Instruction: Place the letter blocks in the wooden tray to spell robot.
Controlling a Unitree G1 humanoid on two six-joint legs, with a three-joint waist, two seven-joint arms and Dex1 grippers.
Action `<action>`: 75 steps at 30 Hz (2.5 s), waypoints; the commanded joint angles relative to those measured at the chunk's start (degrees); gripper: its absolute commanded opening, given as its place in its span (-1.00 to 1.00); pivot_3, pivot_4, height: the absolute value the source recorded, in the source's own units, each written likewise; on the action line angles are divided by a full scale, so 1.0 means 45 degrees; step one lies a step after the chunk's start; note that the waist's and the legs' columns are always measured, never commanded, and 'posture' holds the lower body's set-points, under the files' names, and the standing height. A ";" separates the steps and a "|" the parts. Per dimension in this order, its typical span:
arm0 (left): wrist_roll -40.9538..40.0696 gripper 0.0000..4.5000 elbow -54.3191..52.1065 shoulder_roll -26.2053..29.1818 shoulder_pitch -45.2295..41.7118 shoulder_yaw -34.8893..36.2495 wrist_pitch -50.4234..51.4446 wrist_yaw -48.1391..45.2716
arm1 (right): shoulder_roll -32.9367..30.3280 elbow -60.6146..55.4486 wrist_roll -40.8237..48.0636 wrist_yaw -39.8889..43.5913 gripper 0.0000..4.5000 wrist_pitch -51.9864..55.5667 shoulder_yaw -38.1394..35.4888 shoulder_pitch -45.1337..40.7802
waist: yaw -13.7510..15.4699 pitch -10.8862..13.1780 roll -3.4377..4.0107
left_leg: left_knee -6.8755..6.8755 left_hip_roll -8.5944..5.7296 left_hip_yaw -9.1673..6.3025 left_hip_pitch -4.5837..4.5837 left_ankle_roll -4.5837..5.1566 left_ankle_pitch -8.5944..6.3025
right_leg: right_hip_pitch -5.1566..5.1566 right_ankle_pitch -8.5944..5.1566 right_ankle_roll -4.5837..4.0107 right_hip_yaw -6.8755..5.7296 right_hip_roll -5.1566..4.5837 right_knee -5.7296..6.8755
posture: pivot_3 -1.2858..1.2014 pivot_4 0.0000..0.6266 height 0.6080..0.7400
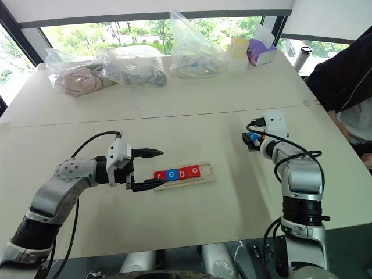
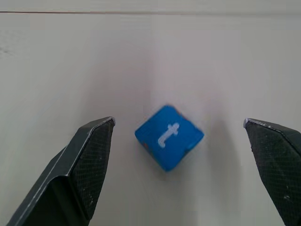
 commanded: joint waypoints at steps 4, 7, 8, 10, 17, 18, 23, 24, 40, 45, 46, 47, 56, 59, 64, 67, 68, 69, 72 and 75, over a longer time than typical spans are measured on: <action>-0.0018 1.00 -0.0307 -0.0092 0.0005 0.0023 -0.0198 0.0051 | 0.2125 -0.1370 -0.0230 -0.2833 0.98 0.1488 -0.0848 -0.0942 | -0.0039 -0.0001 0.0003 | -0.0006 0.0003 -0.0002 -0.0002 0.0000 0.0000 | -0.0006 -0.0001 0.0000 -0.0001 0.0001 0.0001 | 0.03 -0.52 1.00; -0.0039 1.00 -0.0342 -0.0084 0.0046 0.0068 -0.0155 0.0102 | 0.2822 -0.1407 -0.0416 -0.3690 0.98 0.1580 -0.0648 -0.1201 | -0.0110 -0.0001 0.0003 | -0.0011 0.0004 -0.0002 -0.0007 0.0000 0.0000 | -0.0009 -0.0001 -0.0001 -0.0001 0.0001 -0.0001 | 0.03 -0.52 1.00; -0.0041 1.00 -0.0350 -0.0078 0.0059 0.0079 -0.0153 0.0115 | 0.3132 -0.1308 -0.0477 -0.4040 0.98 0.1575 -0.0646 -0.1322 | -0.0114 0.0000 0.0004 | -0.0011 0.0003 -0.0001 -0.0009 0.0000 0.0000 | -0.0010 -0.0001 -0.0001 -0.0001 -0.0001 -0.0001 | 0.03 -0.52 1.00; -0.0036 1.00 -0.0367 -0.0075 0.0079 0.0089 -0.0160 0.0140 | 0.3694 -0.1018 -0.0555 -0.4565 0.98 0.1526 -0.0635 -0.1513 | -0.0158 0.0000 0.0004 | -0.0011 0.0002 -0.0001 -0.0012 0.0000 0.0000 | -0.0015 -0.0001 -0.0001 -0.0001 -0.0003 -0.0001 | 0.03 -0.52 1.00; -0.0036 1.00 -0.0453 -0.0082 0.0100 0.0105 -0.0121 0.0245 | 0.4333 0.0405 -0.0712 -0.5670 0.98 0.0676 -0.0828 -0.2139 | -0.0285 0.0000 0.0004 | -0.0023 0.0004 -0.0003 -0.0012 0.0000 0.0000 | -0.0017 -0.0001 -0.0001 -0.0003 -0.0003 -0.0006 | 0.03 -0.52 1.00; -0.0032 1.00 -0.0460 -0.0081 0.0112 0.0111 -0.0118 0.0280 | 0.4392 0.0692 -0.0642 -0.5842 0.98 0.0608 -0.1048 -0.2314 | -0.0288 0.0000 0.0004 | -0.0022 0.0003 -0.0001 -0.0013 0.0000 0.0000 | -0.0017 -0.0002 -0.0002 -0.0003 -0.0003 -0.0007 | 0.03 -0.52 1.00; -0.0036 1.00 -0.0511 -0.0088 0.0152 0.0105 -0.0120 0.0425 | 0.4411 0.1443 -0.0512 -0.6302 0.75 0.0279 -0.1381 -0.2681 | -0.0287 0.0000 0.0004 | -0.0023 0.0003 -0.0002 -0.0014 0.0000 0.0000 | -0.0017 -0.0003 -0.0003 -0.0002 -0.0003 -0.0009 | 0.03 -0.52 1.00; -0.0026 1.00 -0.0518 -0.0103 0.0164 0.0097 -0.0128 0.0460 | 0.4428 0.1533 -0.0493 -0.6365 0.59 0.0241 -0.1405 -0.2697 | -0.0290 -0.0001 0.0004 | -0.0024 0.0003 -0.0002 -0.0015 0.0001 0.0000 | -0.0017 -0.0002 -0.0001 -0.0002 -0.0004 -0.0011 | 0.03 -0.52 1.00; -0.0075 1.00 -0.0428 -0.0066 0.0137 0.0097 -0.0176 0.0465 | 0.3150 -0.5860 0.2055 -0.3021 -0.47 0.6932 0.0278 0.1218 | -0.0295 -0.0002 0.0001 | -0.0046 0.0016 -0.0017 -0.0015 0.0005 -0.0003 | -0.0021 -0.0052 0.0025 -0.0009 -0.0002 -0.0019 | 0.03 -0.52 1.00; -0.0073 1.00 -0.0420 -0.0050 0.0186 0.0102 -0.0183 0.0435 | 0.2843 -0.7205 0.3174 -0.2589 -0.47 0.6985 0.0425 0.2329 | -0.0308 -0.0002 0.0000 | -0.0046 0.0020 -0.0015 -0.0010 0.0004 -0.0004 | -0.0021 -0.0060 0.0026 -0.0009 0.0000 -0.0020 | 0.03 -0.52 1.00; -0.0068 1.00 -0.0410 -0.0030 0.0196 0.0088 -0.0195 0.0394 | 0.2809 -0.7260 0.3284 -0.2616 -0.47 0.6985 0.0427 0.2381 | -0.0308 -0.0002 0.0001 | -0.0046 0.0020 -0.0013 -0.0011 0.0004 -0.0004 | -0.0022 -0.0061 0.0025 -0.0008 0.0000 -0.0021 | 0.03 -0.52 1.00; -0.0065 1.00 -0.0402 -0.0019 0.0197 0.0080 -0.0199 0.0366 | 0.2766 -0.7294 0.3379 -0.2667 -0.47 0.6985 0.0442 0.2433 | -0.0306 -0.0002 0.0000 | -0.0046 0.0020 -0.0014 -0.0011 0.0004 -0.0004 | -0.0022 -0.0062 0.0025 -0.0008 0.0000 -0.0022 | 0.03 -0.52 1.00; -0.0050 1.00 -0.0128 0.0058 -0.0095 0.0193 -0.0241 0.0119 | 0.2503 -0.7266 0.4094 -0.3045 0.41 0.6985 0.0554 0.2655 | -0.0303 -0.0003 -0.0002 | -0.0056 0.0020 -0.0013 -0.0019 0.0004 -0.0004 | -0.0024 -0.0063 0.0023 -0.0008 0.0000 -0.0051 | 0.03 -0.52 1.00; -0.0336 1.00 -0.0363 0.0308 0.0020 0.0343 -0.0218 -0.0301 | -0.0322 -0.7407 0.5094 -0.0789 0.96 0.6739 0.1267 0.2263 | -0.0302 0.0011 0.0017 | -0.0053 0.0020 -0.0008 -0.0028 0.0004 -0.0004 | -0.0018 -0.0062 0.0015 -0.0007 -0.0006 -0.0082 | 0.03 -0.52 1.00; -0.0449 1.00 -0.0393 0.0676 0.0137 0.0437 -0.0542 -0.0926 | -0.4271 -0.6728 0.5762 0.2613 0.96 0.3713 0.1920 0.2490 | -0.0269 0.0025 0.0026 | -0.0047 0.0004 -0.0001 -0.0106 0.0008 -0.0007 | -0.0029 -0.0055 0.0020 -0.0015 -0.0031 -0.0188 | 0.03 -0.52 1.00; -0.0490 1.00 -0.0193 0.0666 0.0015 0.0553 -0.0828 -0.1076 | -0.6464 -0.5439 0.4936 0.4943 0.96 0.0301 0.2624 0.2884 | -0.0255 0.0028 0.0027 | -0.0041 -0.0001 -0.0004 -0.0156 0.0017 -0.0011 | -0.0065 -0.0050 0.0029 -0.0019 -0.0027 -0.0194 | 0.03 -0.52 1.00; -0.0506 1.00 -0.0147 0.0622 -0.0027 0.0587 -0.0915 -0.1078 | -0.6972 -0.5043 0.4680 0.5611 0.96 -0.0755 0.2861 0.2999 | -0.0249 0.0029 0.0026 | -0.0038 -0.0002 -0.0004 -0.0170 0.0017 -0.0012 | -0.0079 -0.0048 0.0033 -0.0019 -0.0027 -0.0194 | 0.03 -0.52 1.00; -0.0505 1.00 -0.0107 0.0596 -0.0075 0.0596 -0.0971 -0.1077 | -0.7339 -0.4660 0.4494 0.6209 0.96 -0.1693 0.3041 0.3091 | -0.0239 0.0030 0.0023 | -0.0036 -0.0003 -0.0004 -0.0183 0.0018 -0.0012 | -0.0089 -0.0045 0.0037 -0.0019 -0.0027 -0.0193 | 0.03 -0.52 1.00; -0.0511 1.00 -0.0070 0.0537 -0.0162 0.0617 -0.1033 -0.1033 | -0.8059 -0.3444 0.4069 0.8170 0.96 -0.4279 0.3539 0.3399 | -0.0226 0.0032 0.0019 | -0.0033 -0.0004 -0.0006 -0.0186 0.0020 -0.0013 | -0.0095 -0.0027 0.0066 -0.0020 -0.0020 -0.0190 | 0.03 -0.52 1.00; -0.0488 1.00 -0.0099 0.0508 -0.0145 0.0645 -0.1084 -0.0967 | -0.8325 -0.2029 0.3179 0.9267 0.96 -0.6325 0.4267 0.3292 | -0.0251 0.0033 0.0018 | -0.0025 0.0000 -0.0005 -0.0185 0.0020 -0.0013 | -0.0095 -0.0018 0.0073 -0.0018 -0.0012 -0.0185 | 0.03 -0.52 1.00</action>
